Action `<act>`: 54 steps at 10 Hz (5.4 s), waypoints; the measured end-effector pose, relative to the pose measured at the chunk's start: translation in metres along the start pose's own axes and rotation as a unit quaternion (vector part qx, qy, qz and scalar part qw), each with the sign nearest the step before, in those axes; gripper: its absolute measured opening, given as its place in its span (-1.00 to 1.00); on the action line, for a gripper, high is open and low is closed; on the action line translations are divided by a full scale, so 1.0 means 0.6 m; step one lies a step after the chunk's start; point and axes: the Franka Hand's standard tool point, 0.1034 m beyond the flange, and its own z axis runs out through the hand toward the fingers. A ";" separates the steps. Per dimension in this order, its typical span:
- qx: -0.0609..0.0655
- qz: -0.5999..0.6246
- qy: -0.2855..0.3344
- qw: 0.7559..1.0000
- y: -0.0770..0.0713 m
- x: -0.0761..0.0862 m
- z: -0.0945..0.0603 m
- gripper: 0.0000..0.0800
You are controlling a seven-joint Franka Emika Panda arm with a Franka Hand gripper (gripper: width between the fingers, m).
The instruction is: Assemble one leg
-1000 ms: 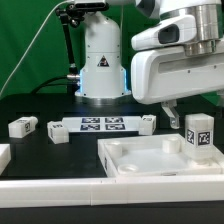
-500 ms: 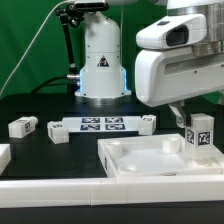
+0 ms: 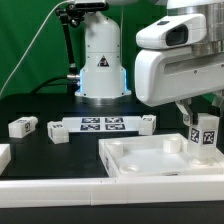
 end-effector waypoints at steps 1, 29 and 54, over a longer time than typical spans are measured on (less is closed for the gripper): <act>0.001 0.020 0.000 1.000 -0.001 0.000 0.000 -0.25; -0.004 0.010 0.050 0.999 0.016 0.008 0.011 0.62; 0.020 0.512 0.046 0.857 -0.009 0.011 0.014 0.62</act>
Offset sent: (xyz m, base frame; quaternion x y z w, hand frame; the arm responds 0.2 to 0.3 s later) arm -0.0055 0.0029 -0.0076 0.0260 -0.0103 0.2995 0.9537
